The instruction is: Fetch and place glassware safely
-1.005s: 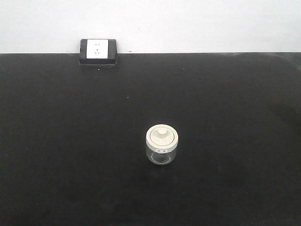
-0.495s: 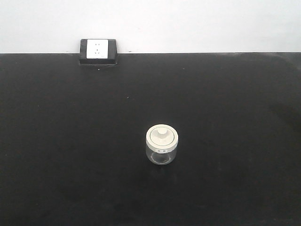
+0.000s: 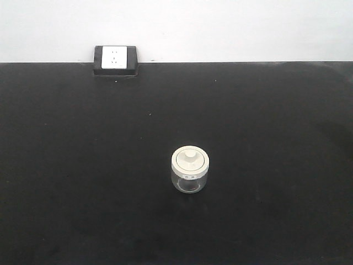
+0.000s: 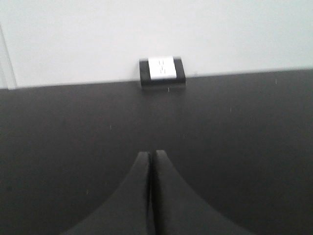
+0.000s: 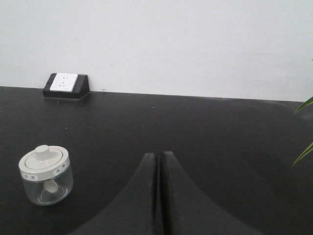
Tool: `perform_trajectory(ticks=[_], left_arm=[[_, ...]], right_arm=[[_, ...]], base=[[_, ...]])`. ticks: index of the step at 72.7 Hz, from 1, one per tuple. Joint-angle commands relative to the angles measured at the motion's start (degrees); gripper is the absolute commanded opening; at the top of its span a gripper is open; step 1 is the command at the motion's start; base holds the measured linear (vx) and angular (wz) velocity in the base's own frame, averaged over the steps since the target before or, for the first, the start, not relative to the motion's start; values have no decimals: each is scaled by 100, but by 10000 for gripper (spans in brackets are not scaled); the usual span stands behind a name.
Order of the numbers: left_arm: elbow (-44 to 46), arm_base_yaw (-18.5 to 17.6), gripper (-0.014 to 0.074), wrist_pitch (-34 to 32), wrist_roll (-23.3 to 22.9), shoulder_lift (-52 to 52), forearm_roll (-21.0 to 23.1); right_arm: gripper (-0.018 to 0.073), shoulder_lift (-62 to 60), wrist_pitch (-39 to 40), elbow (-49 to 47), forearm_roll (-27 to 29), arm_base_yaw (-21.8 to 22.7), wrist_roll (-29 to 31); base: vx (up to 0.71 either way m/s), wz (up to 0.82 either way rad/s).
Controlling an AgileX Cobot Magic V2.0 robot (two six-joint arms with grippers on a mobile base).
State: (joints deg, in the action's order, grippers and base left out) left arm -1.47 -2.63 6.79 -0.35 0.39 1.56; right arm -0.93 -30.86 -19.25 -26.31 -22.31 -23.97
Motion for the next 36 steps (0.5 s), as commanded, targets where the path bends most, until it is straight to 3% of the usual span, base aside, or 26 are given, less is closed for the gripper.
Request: perform_trajectory(ticks=[1, 36], left_arm=[[-170, 16, -7, -586, -168, 75, 6], [-181, 16, -7, -876, -1008, 103, -5]], right_arm=[[-8, 125, 418, -137, -107, 10, 5], [-8, 125, 418, -137, -107, 10, 5]], base=[[0, 0], [0, 0]])
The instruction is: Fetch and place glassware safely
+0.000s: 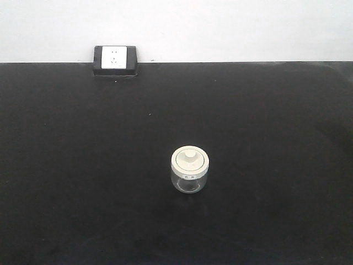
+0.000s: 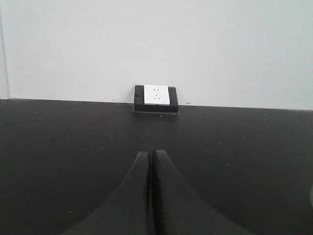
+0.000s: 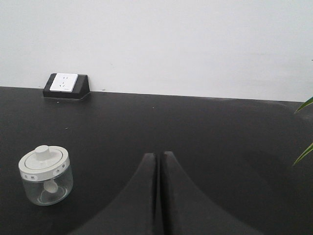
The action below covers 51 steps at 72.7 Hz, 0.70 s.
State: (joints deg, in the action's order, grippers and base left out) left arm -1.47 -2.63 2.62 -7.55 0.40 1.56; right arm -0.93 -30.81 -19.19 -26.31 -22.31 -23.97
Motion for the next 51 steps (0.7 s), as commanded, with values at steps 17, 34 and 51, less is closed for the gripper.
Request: perform_trajectory(ticks=[17, 34, 51], left_arm=[[-181, 16, -7, -448, -718, 103, -44], [-181, 16, -7, -449, -711, 103, -39], [-181, 16, -7, -449, -711, 103, -39]], right_arm=[[-8, 125, 413, -143, -107, 10, 5], [-8, 125, 413, -143, -107, 10, 5], [-8, 125, 413, -143, -107, 10, 5]], base=[[0, 0], [0, 0], [0, 0]])
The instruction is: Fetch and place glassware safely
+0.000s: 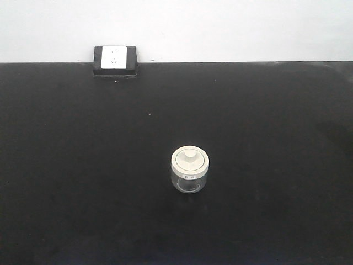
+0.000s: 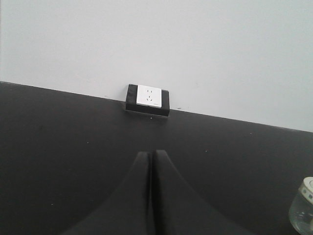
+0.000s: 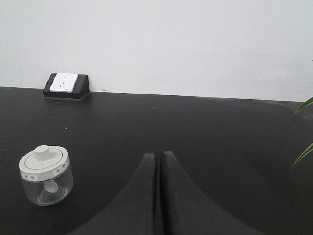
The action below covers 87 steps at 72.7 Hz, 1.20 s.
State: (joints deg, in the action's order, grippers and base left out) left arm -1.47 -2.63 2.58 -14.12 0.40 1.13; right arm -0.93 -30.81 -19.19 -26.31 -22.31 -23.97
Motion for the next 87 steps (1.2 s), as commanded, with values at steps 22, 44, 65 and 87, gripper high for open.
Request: perform_trajectory(ticks=[22, 44, 65, 87], left_arm=[[-176, 16, -7, -444, -54, 103, 4], [-176, 16, -7, -444, -54, 103, 4], [-176, 16, -7, -444, -49, 103, 4], [-176, 16, -7, -444, -49, 103, 4]], right_arm=[[-8, 125, 413, -143, -107, 10, 5], [-8, 125, 413, -143, -107, 10, 5], [-8, 125, 373, -143, 289, 529, 431], [-8, 101, 1782, 778, 3052, 2295, 2761]], base=[[0, 0], [0, 0], [0, 0], [0, 0]])
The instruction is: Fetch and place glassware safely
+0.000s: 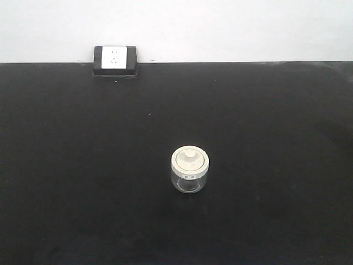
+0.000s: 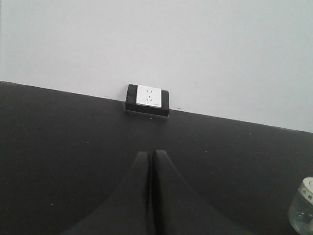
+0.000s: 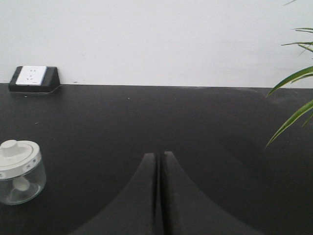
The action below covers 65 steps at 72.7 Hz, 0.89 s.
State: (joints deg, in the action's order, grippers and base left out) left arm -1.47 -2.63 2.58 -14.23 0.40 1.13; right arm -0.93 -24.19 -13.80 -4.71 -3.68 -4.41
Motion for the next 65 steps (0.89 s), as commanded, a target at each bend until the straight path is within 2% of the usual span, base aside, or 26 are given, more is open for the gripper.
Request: perform_trajectory(ticks=[1, 4, 10, 21, 28, 36, 65], left_arm=[[-176, 16, -7, -444, -38, 103, 4], [-176, 16, -7, -444, -38, 103, 4], [-176, 16, -7, -444, -38, 98, 4], [-176, 16, -7, -444, -38, 98, 4], [-176, 16, -7, -444, -38, 98, 4], [-176, 16, -7, -444, -38, 98, 4], [-171, 16, -7, -444, -38, 98, 4]], right_arm=[[-8, 93, 1227, 316, 933, 479, 833], [-8, 6, 1504, 501, 1076, 557, 913], [-8, -41, 1865, 848, 976, 508, 763], [-8, -40, 2201, 1221, 418, 33, 281], [-8, -40, 2419, 1406, 431, -282, 286], [-8, -40, 2812, 1660, 471, -408, 279], [-8, -40, 2705, 1647, 471, -408, 133]], base=[[0, 0], [0, 0], [0, 0], [0, 0], [0, 0], [0, 0], [0, 0]])
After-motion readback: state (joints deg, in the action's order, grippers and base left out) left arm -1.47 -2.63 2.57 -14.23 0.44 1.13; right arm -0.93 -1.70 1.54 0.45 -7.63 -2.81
